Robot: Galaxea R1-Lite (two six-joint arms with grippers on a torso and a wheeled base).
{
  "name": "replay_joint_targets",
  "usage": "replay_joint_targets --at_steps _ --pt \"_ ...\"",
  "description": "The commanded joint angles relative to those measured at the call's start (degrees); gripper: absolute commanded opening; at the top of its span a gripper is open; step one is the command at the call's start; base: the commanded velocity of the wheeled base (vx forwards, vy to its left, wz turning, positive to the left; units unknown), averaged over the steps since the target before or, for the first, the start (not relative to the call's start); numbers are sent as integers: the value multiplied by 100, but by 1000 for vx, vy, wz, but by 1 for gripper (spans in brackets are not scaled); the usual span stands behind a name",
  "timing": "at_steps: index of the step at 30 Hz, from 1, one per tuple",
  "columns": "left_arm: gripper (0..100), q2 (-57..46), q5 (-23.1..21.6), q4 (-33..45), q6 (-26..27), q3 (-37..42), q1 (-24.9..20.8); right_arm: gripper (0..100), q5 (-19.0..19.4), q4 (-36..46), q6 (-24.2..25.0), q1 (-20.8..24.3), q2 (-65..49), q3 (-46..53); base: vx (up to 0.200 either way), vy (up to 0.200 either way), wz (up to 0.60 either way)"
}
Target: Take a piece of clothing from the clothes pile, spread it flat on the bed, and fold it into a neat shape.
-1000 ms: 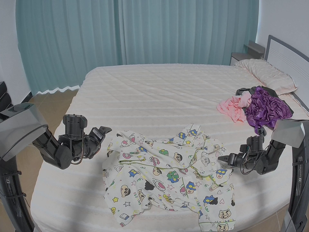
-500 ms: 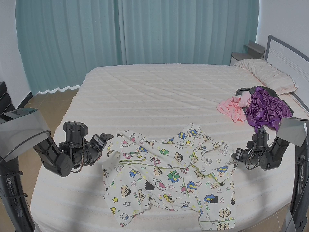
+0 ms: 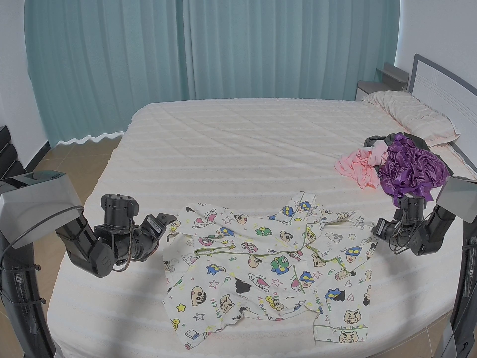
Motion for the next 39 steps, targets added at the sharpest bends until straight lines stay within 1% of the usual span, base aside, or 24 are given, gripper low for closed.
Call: replay_joint_targets --at_steps 1,4,5,6,13,14,15,16,17,19,22,24,26,29,30,34,35,39 --pt "100 36 -48 -2 -11 2 -52 0 -14 -4 -19 -34 -26 24 0 0 0" --pt "100 36 -74 -2 -11 11 -140 0 -23 -4 -19 -34 -17 24 0 0 0" --pt "100 36 -74 -2 -11 11 -140 100 -23 -4 -19 -34 -17 24 0 0 0" --pt "100 71 -74 -2 -11 -15 -281 100 -49 -31 -19 -25 -35 41 0 0 0" --pt "100 264 5 42 6 -376 -755 100 -102 -110 16 1 -79 59 0 0 0" --pt "100 431 198 42 15 -578 -896 100 -146 -110 34 1 -140 50 0 0 0" --pt "100 510 321 50 24 -683 -931 100 -155 -110 52 1 -175 68 0 0 0" --pt "100 519 330 50 24 -701 -940 100 -155 -110 52 1 -184 68 0 0 0" --pt "100 642 470 50 24 -886 -984 100 -155 -110 69 1 -210 85 0 0 0" --pt "100 924 673 253 41 -1325 -993 100 -163 -233 78 27 -202 182 0 0 0" --pt "100 1020 690 551 41 -1554 -940 100 -163 -462 60 54 -184 279 0 0 0" --pt "100 1143 699 613 50 -1694 -931 100 -172 -532 60 71 -167 296 0 0 0" --pt "100 1178 699 613 85 -1721 -931 100 -172 -532 69 80 -167 296 0 0 0" --pt "100 1240 699 675 560 -1712 -984 100 -172 -541 69 80 -175 331 0 0 0" --pt "100 1275 699 701 630 -1694 -993 100 -172 -541 69 80 -167 331 0 0 0" --pt "100 1301 717 718 709 -1694 -1037 100 -172 -541 78 80 -175 331 0 0 0" --pt "100 1354 813 718 753 -1721 -1037 100 -163 -541 78 80 -167 331 0 0 0" --pt "100 1512 945 701 947 -1852 -1037 100 -163 -541 78 80 -167 323 0 0 0"
